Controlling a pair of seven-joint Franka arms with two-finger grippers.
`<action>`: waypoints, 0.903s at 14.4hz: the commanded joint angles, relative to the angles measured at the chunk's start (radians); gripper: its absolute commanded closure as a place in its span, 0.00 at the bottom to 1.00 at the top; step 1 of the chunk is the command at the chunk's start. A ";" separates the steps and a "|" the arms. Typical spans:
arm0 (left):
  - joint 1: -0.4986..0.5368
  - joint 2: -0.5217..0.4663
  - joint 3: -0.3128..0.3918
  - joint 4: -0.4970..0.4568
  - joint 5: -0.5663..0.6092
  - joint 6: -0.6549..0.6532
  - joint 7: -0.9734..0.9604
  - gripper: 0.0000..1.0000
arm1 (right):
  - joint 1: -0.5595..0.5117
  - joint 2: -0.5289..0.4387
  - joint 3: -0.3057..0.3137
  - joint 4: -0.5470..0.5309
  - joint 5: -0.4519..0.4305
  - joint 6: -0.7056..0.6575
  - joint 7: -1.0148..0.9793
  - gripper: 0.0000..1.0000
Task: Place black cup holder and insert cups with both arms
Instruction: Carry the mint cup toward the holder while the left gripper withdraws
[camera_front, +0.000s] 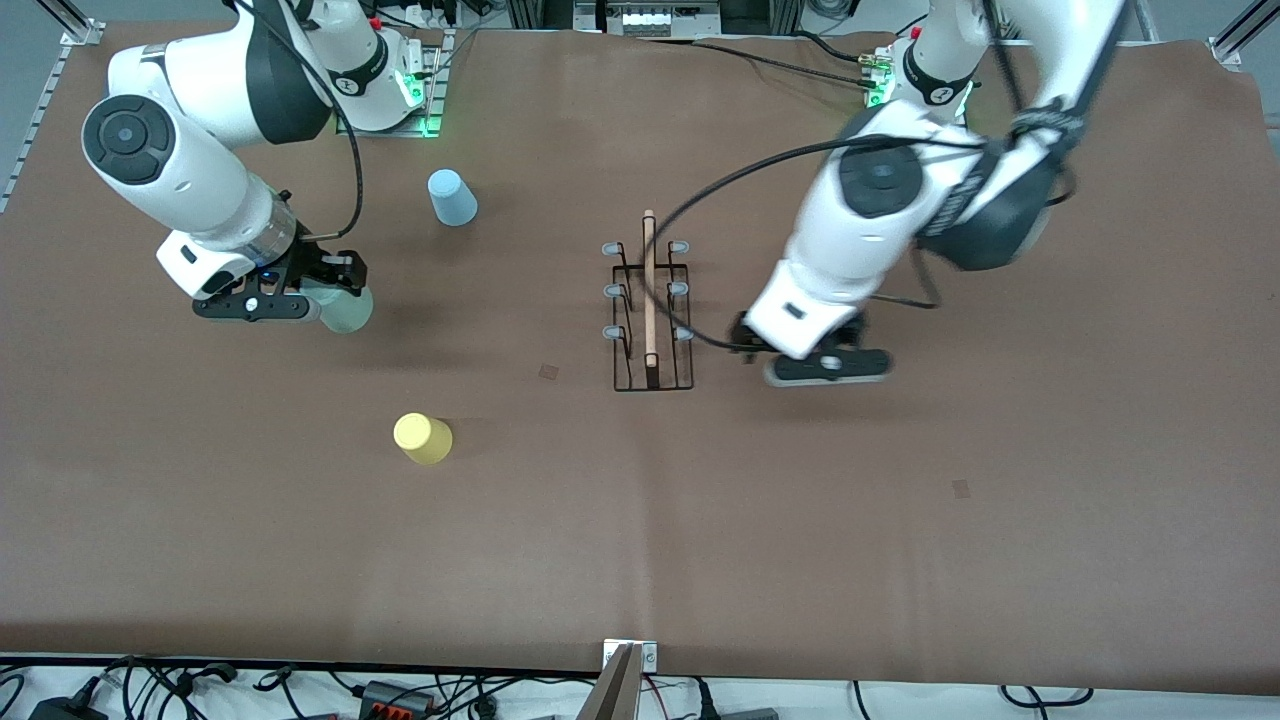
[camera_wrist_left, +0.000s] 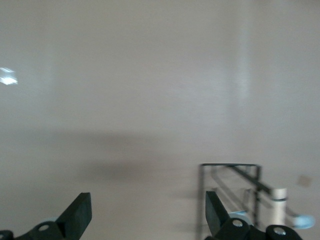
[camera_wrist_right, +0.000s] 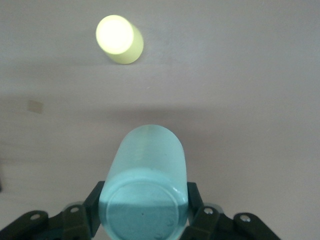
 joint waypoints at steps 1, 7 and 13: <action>0.090 -0.071 -0.011 -0.018 0.015 -0.076 0.203 0.00 | 0.042 -0.051 0.094 0.017 0.069 -0.041 0.233 0.79; 0.223 -0.167 -0.012 -0.012 0.003 -0.206 0.406 0.00 | 0.142 0.016 0.337 0.028 0.083 0.106 0.838 0.80; 0.360 -0.171 -0.014 -0.012 -0.002 -0.421 0.739 0.00 | 0.211 0.110 0.365 0.023 0.075 0.263 0.992 0.80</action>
